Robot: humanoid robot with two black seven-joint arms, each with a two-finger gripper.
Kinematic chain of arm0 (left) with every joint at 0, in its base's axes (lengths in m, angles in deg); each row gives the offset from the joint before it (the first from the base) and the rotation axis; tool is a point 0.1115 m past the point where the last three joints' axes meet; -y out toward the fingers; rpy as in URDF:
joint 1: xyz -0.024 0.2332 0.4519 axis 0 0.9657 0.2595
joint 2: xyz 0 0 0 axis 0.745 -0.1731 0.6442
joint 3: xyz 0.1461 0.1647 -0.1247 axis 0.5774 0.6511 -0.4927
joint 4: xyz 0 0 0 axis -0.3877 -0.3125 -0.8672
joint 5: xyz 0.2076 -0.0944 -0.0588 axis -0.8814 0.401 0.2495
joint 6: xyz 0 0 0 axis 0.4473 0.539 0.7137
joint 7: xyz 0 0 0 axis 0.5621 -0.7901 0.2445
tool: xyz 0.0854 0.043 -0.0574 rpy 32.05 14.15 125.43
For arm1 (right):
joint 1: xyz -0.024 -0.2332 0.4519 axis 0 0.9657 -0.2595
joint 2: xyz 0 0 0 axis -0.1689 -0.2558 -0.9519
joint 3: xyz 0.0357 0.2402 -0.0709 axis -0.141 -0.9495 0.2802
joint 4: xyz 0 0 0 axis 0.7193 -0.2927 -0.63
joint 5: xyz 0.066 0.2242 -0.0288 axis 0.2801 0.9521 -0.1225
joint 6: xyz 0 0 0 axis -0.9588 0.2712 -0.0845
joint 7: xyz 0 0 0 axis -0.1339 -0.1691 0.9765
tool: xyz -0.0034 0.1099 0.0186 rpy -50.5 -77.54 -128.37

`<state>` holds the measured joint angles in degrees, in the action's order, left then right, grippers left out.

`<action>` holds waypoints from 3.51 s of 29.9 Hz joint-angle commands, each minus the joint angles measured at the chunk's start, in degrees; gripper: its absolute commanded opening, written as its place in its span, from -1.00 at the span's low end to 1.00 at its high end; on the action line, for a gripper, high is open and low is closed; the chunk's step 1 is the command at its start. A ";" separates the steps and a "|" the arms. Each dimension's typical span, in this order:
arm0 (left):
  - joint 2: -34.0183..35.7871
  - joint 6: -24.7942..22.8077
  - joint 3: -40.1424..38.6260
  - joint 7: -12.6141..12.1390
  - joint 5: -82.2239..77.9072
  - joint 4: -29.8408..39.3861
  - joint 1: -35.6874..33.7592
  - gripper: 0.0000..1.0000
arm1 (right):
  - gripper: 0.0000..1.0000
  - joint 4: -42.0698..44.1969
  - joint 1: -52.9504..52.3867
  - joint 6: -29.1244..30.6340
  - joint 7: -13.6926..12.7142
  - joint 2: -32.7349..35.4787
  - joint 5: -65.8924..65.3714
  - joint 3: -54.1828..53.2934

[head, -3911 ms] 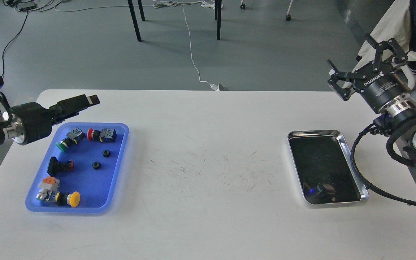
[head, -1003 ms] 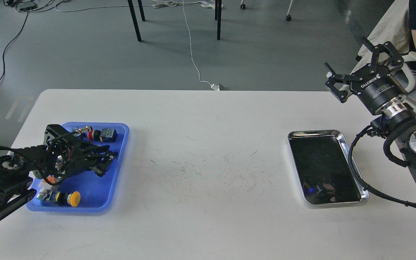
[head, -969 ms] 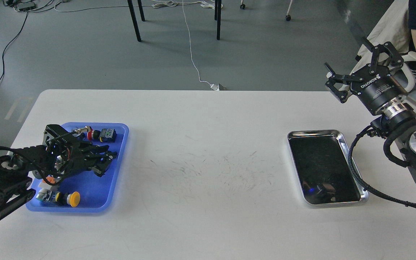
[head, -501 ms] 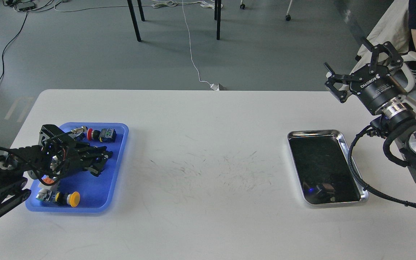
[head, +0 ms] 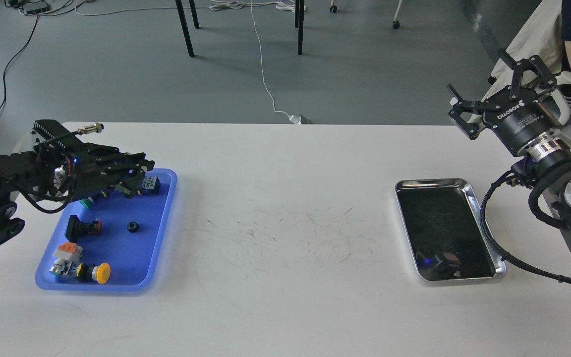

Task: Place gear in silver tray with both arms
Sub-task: 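Carry the black gear with the left gripper toward the table center, then release the gear onto the table and lift the left arm away, then reach the right gripper down and grasp the black gear on the table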

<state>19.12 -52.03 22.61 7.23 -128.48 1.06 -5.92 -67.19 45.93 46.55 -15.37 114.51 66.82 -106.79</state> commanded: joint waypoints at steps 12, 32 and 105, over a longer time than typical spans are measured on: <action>-39.04 -1.68 0.90 -12.16 0.76 0.78 -1.28 -0.86 | 0.97 11.88 -1.17 0.00 -0.28 2.68 -5.47 0.43; -49.18 1.40 2.92 -10.32 -3.20 -13.57 9.35 -0.85 | 0.98 10.74 -3.45 0.00 -0.28 1.80 -6.09 2.89; -17.45 12.12 -19.05 -8.65 63.77 -12.43 9.18 0.96 | 0.97 -11.16 -44.94 0.00 -6.78 -20.51 -64.80 77.24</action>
<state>1.77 -39.91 3.51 -1.67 -64.70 -11.37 3.25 -80.20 1.00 46.56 -21.65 96.50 2.13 -32.64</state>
